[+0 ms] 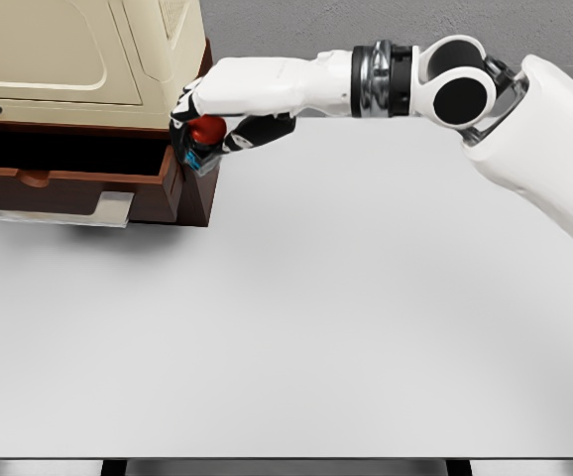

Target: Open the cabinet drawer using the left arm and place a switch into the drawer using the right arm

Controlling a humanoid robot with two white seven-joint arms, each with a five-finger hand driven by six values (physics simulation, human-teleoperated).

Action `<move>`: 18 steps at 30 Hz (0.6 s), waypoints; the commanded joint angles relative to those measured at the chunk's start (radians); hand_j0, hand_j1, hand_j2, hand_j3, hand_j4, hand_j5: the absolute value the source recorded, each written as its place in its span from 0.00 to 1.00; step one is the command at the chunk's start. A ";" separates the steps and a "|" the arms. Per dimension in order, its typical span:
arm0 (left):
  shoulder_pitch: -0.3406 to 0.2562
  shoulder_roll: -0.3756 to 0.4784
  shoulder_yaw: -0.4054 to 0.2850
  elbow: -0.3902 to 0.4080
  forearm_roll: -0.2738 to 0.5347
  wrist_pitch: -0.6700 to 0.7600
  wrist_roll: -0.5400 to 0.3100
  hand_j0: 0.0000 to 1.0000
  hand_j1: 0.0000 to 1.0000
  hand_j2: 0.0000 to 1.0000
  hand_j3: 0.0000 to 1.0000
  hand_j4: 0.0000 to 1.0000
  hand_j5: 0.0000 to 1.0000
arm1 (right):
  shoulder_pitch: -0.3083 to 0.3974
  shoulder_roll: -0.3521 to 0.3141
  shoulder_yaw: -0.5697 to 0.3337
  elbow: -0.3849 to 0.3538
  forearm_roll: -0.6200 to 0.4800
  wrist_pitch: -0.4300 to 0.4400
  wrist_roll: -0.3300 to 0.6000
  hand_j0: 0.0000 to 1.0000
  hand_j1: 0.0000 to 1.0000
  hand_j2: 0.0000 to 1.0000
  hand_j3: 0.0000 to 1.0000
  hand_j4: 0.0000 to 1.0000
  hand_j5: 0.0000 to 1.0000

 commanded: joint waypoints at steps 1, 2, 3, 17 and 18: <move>0.000 0.002 0.003 0.000 0.013 0.003 0.000 1.00 1.00 1.00 1.00 1.00 1.00 | 0.000 0.024 0.005 0.011 -0.004 0.019 -0.001 0.48 0.48 0.48 0.48 0.48 0.48; 0.002 0.002 0.003 0.000 0.013 0.003 0.000 1.00 1.00 1.00 1.00 1.00 1.00 | -0.011 0.043 0.010 0.033 -0.004 0.019 -0.001 0.48 0.48 0.48 0.48 0.48 0.48; 0.002 0.002 0.003 0.000 0.013 0.003 0.000 1.00 1.00 1.00 1.00 1.00 1.00 | -0.015 0.050 0.019 0.050 -0.003 0.017 -0.001 0.48 0.48 0.48 0.48 0.48 0.48; 0.005 0.008 0.003 0.000 0.013 0.003 0.000 1.00 1.00 1.00 1.00 1.00 1.00 | -0.057 0.153 0.040 0.159 0.006 0.017 -0.001 0.47 0.47 0.47 0.47 0.47 0.47; 0.005 0.008 0.003 0.000 0.013 0.003 0.000 1.00 1.00 1.00 1.00 1.00 1.00 | -0.058 0.156 0.040 0.162 0.006 0.017 -0.001 0.46 0.46 0.46 0.46 0.46 0.46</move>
